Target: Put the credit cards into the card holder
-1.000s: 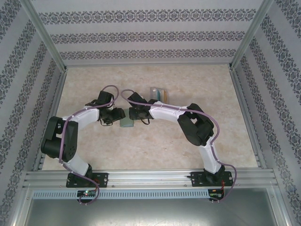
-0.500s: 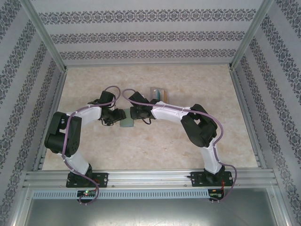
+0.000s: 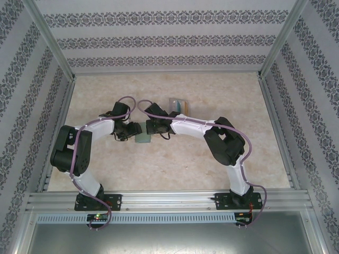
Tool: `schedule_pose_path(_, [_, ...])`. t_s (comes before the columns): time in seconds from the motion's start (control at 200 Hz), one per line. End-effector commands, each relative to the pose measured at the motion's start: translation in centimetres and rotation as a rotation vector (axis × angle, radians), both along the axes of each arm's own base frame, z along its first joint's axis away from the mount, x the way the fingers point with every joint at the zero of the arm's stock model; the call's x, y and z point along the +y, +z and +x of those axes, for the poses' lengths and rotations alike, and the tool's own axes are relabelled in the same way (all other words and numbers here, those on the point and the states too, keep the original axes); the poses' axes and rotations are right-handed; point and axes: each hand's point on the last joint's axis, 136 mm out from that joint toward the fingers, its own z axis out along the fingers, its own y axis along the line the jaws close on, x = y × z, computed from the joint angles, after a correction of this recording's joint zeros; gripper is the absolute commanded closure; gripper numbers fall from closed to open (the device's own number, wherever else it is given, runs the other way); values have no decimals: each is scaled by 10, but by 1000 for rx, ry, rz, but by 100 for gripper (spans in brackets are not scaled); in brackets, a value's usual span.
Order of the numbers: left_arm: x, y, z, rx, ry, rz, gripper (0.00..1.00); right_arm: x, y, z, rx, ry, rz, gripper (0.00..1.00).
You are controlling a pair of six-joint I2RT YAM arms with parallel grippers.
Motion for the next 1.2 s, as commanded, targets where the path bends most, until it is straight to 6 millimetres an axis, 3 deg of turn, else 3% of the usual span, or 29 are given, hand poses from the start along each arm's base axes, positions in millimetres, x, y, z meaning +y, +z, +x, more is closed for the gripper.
schedule_pose_path(0.0, [-12, -10, -3, 27, -50, -31, 38, 4, 23, -2, -34, 23, 48, 97])
schedule_pose_path(0.155, [-16, -12, -4, 31, -49, -53, 38, 17, 33, -6, -38, 77, 107, 99])
schedule_pose_path(0.55, [-21, -13, -2, 32, -35, -90, 38, 40, 22, -11, 0, 140, 142, 100])
schedule_pose_path(0.739, [-11, -16, -6, 55, 9, -55, 38, 45, 19, -10, 12, 145, 153, 100])
schedule_pose_path(1.194, [7, 5, -2, 17, 80, -42, 36, 47, -3, -10, 45, 134, 139, 100])
